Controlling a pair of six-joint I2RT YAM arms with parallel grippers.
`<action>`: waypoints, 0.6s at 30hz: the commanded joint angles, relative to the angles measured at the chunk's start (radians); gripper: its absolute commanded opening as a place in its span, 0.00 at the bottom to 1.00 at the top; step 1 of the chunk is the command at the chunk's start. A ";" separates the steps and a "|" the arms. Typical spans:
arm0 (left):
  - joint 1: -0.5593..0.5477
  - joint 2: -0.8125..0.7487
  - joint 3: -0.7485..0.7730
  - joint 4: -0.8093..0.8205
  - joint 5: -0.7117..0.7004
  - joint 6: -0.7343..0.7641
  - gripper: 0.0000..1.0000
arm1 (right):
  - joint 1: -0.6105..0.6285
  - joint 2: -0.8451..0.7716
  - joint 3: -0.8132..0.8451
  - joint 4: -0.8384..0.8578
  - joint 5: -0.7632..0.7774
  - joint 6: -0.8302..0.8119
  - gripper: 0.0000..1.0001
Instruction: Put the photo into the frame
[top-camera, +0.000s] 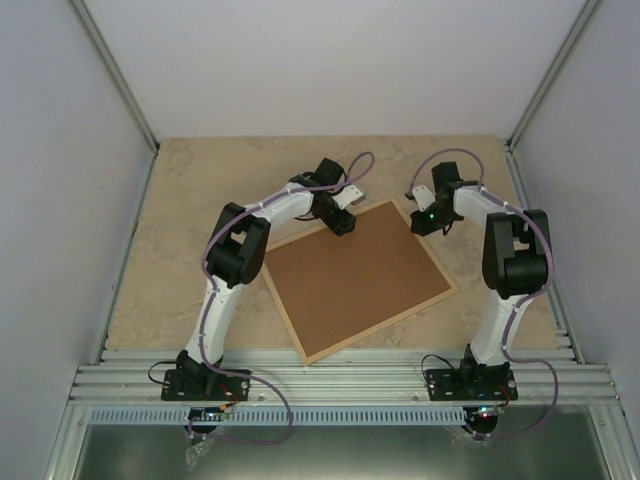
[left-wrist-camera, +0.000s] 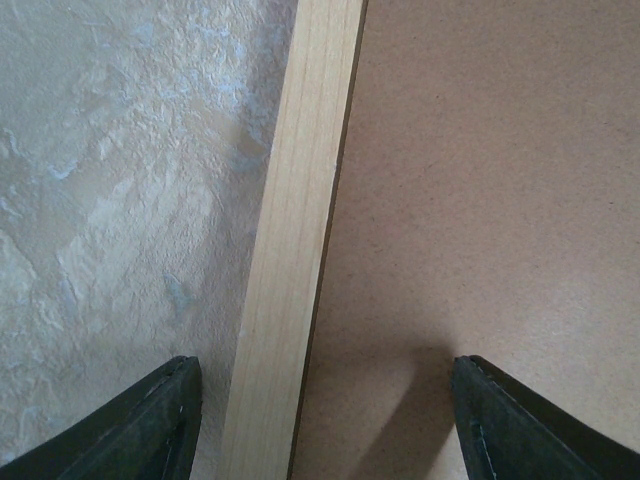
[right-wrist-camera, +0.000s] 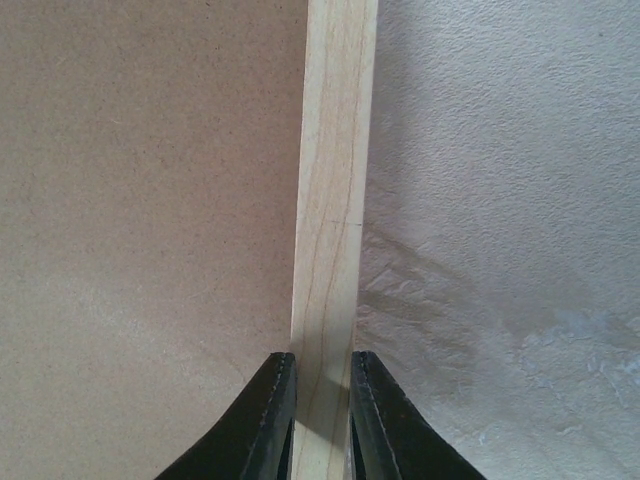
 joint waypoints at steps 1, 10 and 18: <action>-0.005 0.049 -0.039 -0.058 -0.072 -0.001 0.70 | 0.025 0.099 -0.064 -0.039 0.074 -0.016 0.18; -0.008 0.053 -0.035 -0.057 -0.068 -0.003 0.70 | 0.032 0.124 -0.069 -0.036 0.085 -0.008 0.19; -0.014 0.061 -0.017 -0.063 -0.070 -0.002 0.70 | 0.042 0.123 -0.112 0.000 0.102 0.001 0.24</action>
